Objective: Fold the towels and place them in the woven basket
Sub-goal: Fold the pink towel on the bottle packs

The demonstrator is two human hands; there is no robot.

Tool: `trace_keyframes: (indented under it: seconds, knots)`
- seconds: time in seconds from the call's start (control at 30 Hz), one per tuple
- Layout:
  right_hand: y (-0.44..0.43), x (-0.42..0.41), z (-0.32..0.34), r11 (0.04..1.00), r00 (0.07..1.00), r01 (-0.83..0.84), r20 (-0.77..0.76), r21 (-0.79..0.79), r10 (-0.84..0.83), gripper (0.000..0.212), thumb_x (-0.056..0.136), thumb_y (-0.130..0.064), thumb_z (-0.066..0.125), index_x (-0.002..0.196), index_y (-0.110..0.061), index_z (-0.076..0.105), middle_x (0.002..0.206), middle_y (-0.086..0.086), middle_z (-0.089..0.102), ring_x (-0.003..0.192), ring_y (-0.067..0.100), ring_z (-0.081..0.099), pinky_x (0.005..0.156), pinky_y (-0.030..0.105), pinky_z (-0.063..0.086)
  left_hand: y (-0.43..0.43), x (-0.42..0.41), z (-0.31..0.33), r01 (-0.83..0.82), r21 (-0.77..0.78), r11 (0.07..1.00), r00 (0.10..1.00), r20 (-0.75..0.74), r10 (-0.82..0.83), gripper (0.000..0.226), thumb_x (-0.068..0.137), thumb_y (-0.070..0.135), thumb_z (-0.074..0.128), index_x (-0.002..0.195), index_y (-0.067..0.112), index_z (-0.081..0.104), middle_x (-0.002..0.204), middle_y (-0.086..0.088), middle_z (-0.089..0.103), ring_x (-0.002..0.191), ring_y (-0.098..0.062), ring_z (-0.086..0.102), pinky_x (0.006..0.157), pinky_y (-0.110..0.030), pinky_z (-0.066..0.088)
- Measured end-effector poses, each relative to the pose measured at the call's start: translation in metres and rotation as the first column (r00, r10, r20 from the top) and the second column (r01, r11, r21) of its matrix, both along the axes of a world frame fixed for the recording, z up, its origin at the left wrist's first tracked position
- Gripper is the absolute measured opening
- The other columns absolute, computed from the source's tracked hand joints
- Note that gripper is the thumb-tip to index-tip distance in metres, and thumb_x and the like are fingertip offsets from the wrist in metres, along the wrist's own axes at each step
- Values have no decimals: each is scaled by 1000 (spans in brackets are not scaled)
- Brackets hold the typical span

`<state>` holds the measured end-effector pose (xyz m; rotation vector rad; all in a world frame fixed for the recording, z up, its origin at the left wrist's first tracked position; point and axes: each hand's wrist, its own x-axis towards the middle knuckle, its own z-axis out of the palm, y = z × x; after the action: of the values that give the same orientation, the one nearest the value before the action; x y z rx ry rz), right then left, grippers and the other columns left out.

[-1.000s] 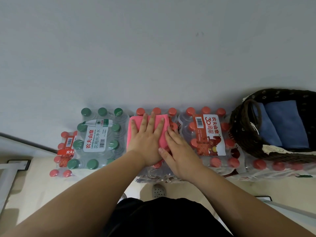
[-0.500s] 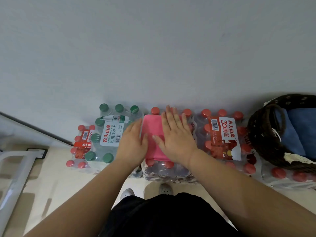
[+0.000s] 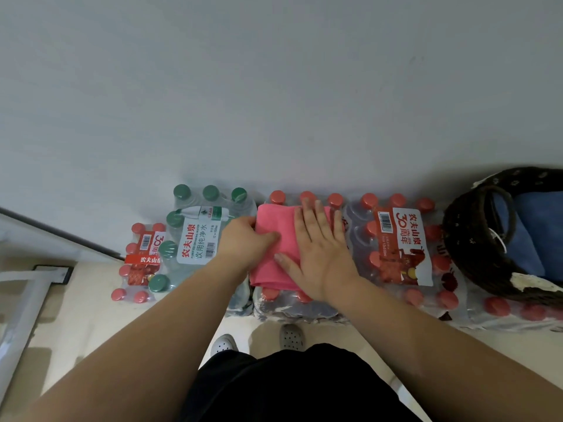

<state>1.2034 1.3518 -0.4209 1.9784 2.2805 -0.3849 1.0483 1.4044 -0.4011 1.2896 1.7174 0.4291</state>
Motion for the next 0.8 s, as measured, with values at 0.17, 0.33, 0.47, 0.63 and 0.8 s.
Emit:
trace_keyframes:
  seconds: [0.17,0.33,0.47,0.63,0.8]
  knots:
    - [-16,-12,-1,996,997,76,13,-42,-76,107,79,-79,-15,155,-4,-11,163,17,-18,148,31,-26,118,59,-14,-4,-5,3,-45,59,997,999,0,46,22,78,23,75,98,15,69,86,0,71,80,-19,68,77,-45,59]
    - [-7,-5,-7,997,989,30,-139,-74,-40,113,74,-83,-17,156,-6,-12,162,13,-24,146,26,-34,120,53,-15,-9,-4,14,2,163,987,1000,-18,1,21,80,19,71,100,21,66,86,5,69,79,-13,65,75,-37,56]
    - [-21,7,-1,1000,962,11,-272,-18,-15,104,83,-81,-9,158,-9,-5,164,7,-19,147,19,-30,121,50,-13,-3,1,22,129,301,945,984,-158,-84,19,78,16,66,97,18,65,79,6,66,70,-8,59,61,-18,43]
    - [-51,2,5,999,969,-9,-246,-42,-2,106,82,-84,-7,158,-10,-2,165,6,-13,149,15,-25,122,46,-11,3,16,29,274,352,895,943,-284,-177,5,76,11,57,78,11,53,76,-2,56,72,-25,54,58,-31,33]
    - [-45,10,3,960,566,204,-777,-193,-276,94,88,-80,20,157,-26,-14,167,-5,3,152,8,-1,125,41,12,-10,43,36,486,349,801,858,-367,-360,21,98,23,45,95,6,58,97,-8,48,82,-28,51,75,-37,43]
